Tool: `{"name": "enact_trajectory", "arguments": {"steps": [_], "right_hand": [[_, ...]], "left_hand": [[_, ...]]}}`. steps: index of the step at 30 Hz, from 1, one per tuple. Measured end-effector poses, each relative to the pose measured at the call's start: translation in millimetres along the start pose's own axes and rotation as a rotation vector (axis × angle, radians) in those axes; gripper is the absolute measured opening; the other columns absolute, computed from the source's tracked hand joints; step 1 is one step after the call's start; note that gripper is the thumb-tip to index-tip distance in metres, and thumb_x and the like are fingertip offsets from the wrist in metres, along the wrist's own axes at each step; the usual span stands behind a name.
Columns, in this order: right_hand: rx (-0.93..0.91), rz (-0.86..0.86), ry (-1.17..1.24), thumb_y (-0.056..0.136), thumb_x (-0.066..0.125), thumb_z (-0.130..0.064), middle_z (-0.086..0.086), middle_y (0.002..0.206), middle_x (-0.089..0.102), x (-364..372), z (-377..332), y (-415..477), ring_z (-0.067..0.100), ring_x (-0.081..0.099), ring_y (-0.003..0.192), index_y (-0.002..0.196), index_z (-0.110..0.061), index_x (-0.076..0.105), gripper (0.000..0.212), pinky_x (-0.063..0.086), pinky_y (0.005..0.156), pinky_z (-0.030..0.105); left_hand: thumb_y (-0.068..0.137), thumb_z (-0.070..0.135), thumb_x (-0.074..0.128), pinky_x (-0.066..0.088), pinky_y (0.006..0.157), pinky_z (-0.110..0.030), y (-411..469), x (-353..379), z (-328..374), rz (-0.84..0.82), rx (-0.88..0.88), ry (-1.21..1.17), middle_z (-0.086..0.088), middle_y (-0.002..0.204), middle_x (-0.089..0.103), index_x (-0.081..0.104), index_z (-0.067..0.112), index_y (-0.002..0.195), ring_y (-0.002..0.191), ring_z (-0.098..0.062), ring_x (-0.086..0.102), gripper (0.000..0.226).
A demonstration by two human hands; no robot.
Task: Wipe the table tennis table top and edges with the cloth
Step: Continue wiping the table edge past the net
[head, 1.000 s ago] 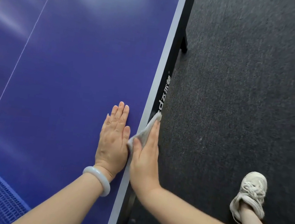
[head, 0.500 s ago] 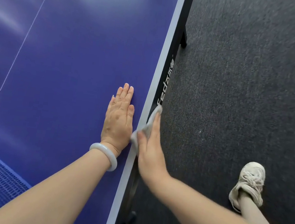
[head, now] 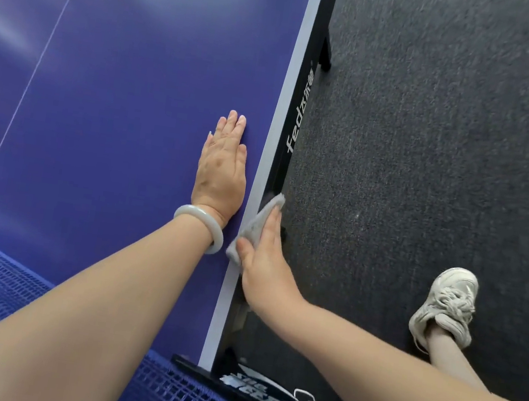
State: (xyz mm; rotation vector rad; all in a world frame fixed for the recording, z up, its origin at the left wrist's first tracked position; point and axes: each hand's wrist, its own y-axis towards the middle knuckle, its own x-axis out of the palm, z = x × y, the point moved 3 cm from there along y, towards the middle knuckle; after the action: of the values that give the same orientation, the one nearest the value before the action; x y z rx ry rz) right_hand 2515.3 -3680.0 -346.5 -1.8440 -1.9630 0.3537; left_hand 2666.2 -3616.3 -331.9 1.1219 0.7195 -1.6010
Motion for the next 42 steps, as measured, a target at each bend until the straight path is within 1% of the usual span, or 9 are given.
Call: {"name": "enact_trajectory", "arguments": {"steps": [7, 10, 12, 17, 22, 27, 31, 37, 42], "right_hand": [[0.595, -0.184, 0.114, 0.107, 0.04, -0.024, 0.03, 0.154, 0.03, 29, 17, -45, 0.043, 0.038, 0.138, 0.153, 0.009, 0.013, 0.063, 0.032, 0.113, 0.046], [0.728, -0.296, 0.483, 0.106, 0.041, -0.018, 0.032, 0.13, 0.053, 11, -10, -32, 0.043, 0.051, 0.125, 0.088, 0.008, 0.056, 0.035, 0.034, 0.106, 0.049], [0.713, -0.256, 0.574, 0.107, 0.043, -0.021, 0.03, 0.14, 0.048, -2, -22, -14, 0.044, 0.041, 0.136, 0.098, 0.003, 0.059, 0.03, 0.027, 0.113, 0.062], [0.731, -0.216, 0.58, 0.107, 0.037, -0.025, 0.017, 0.082, 0.062, 21, -11, -39, 0.026, 0.06, 0.065, 0.104, -0.012, 0.054, 0.021, 0.052, 0.05, 0.027], [0.846, -0.203, 0.592, 0.103, 0.046, -0.006, 0.018, 0.093, 0.059, 16, -12, -29, 0.032, 0.057, 0.103, 0.082, -0.018, 0.064, 0.03, 0.039, 0.103, 0.05], [0.319, 0.103, 0.581, 0.102, 0.045, 0.0, 0.014, 0.081, 0.056, -40, -49, 34, 0.025, 0.059, 0.072, 0.095, -0.01, 0.058, 0.018, 0.049, 0.07, 0.035], [0.18, 0.074, 0.188, 0.103, 0.051, -0.015, 0.007, 0.158, 0.033, -15, -30, 11, 0.025, 0.038, 0.143, 0.158, -0.021, 0.011, 0.068, 0.033, 0.116, 0.039], [0.188, -0.017, 0.18, 0.102, 0.049, -0.019, 0.004, 0.156, 0.035, 29, 12, -33, 0.024, 0.051, 0.131, 0.138, -0.062, -0.029, 0.096, 0.041, 0.112, 0.043], [-0.244, 0.127, 0.089, 0.1, 0.05, 0.0, -0.013, 0.164, -0.011, -31, -29, 46, 0.006, -0.015, 0.152, 0.149, -0.038, -0.012, 0.088, -0.005, 0.126, 0.039]], "left_hand": [[0.107, 0.017, 0.029, 0.006, 0.125, -0.029, 2, 0, 1, -0.004, -0.009, 0.029, 0.0, 0.163, 0.023, 0.03, 0.013, 0.154, 0.151, -0.012, 0.013, 0.047], [0.107, 0.016, 0.03, 0.006, 0.125, -0.03, 1, -1, 2, -0.005, -0.009, 0.037, 0.0, 0.163, 0.023, 0.03, 0.013, 0.154, 0.151, -0.012, 0.013, 0.047], [0.107, 0.015, 0.03, 0.007, 0.125, -0.031, 1, -1, 2, -0.006, -0.011, 0.035, -0.001, 0.163, 0.023, 0.03, 0.013, 0.154, 0.151, -0.013, 0.013, 0.047], [0.107, 0.016, 0.03, 0.007, 0.125, -0.03, 1, -2, 1, -0.005, -0.005, 0.035, 0.0, 0.163, 0.023, 0.03, 0.013, 0.154, 0.151, -0.012, 0.013, 0.047], [0.107, 0.015, 0.031, 0.007, 0.125, -0.032, 1, -1, 1, -0.003, 0.0, 0.035, 0.0, 0.163, 0.023, 0.03, 0.013, 0.154, 0.152, -0.012, 0.013, 0.047], [0.106, 0.012, 0.031, 0.007, 0.124, -0.033, 3, 0, -1, -0.008, -0.003, 0.041, -0.002, 0.163, 0.022, 0.03, 0.012, 0.154, 0.152, -0.015, 0.012, 0.048], [0.106, 0.012, 0.032, 0.008, 0.124, -0.034, 3, -1, 0, -0.01, -0.006, 0.029, -0.001, 0.163, 0.022, 0.03, 0.012, 0.154, 0.152, -0.014, 0.013, 0.048], [0.107, 0.015, 0.031, 0.007, 0.125, -0.032, 2, -1, 1, -0.014, -0.005, 0.021, 0.003, 0.163, 0.021, 0.029, 0.015, 0.155, 0.152, -0.009, 0.011, 0.048], [0.106, 0.011, 0.033, 0.006, 0.125, -0.031, 2, -1, 0, -0.014, -0.014, 0.029, 0.002, 0.163, 0.022, 0.03, 0.014, 0.154, 0.152, -0.01, 0.011, 0.048]]}}
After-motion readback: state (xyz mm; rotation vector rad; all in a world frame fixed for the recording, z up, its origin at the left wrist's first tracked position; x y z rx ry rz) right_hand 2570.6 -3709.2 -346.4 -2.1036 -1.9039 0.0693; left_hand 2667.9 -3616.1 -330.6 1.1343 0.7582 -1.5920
